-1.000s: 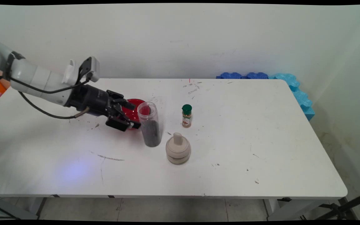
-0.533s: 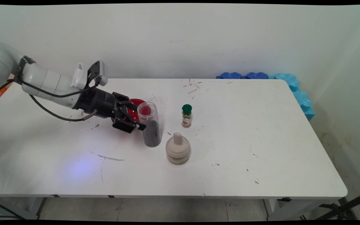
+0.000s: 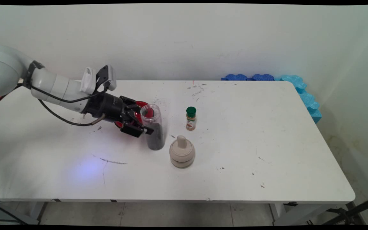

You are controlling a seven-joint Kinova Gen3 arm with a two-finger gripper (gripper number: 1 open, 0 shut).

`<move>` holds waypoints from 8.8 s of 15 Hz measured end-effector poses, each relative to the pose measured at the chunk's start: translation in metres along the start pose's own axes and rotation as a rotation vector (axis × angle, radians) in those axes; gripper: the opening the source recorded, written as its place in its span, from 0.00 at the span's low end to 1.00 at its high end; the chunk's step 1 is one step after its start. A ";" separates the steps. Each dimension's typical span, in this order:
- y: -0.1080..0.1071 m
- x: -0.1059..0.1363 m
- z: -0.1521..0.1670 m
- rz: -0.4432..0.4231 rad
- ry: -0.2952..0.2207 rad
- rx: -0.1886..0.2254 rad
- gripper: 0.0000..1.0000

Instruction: Pick up the black seasoning powder from the table, then pour the black seasoning powder in the red bowl

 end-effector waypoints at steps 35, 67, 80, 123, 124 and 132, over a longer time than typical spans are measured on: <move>-0.016 0.069 -0.159 0.043 0.055 -0.101 0.00; -0.051 0.045 -0.168 -0.413 -0.111 -0.173 0.00; -0.073 0.028 -0.135 -0.863 -0.158 -0.193 0.00; -0.110 0.009 -0.099 -2.062 -0.253 -0.261 0.00; -0.110 0.009 -0.098 -2.083 -0.254 -0.266 0.00; -0.117 0.005 -0.096 -2.216 -0.254 -0.295 0.00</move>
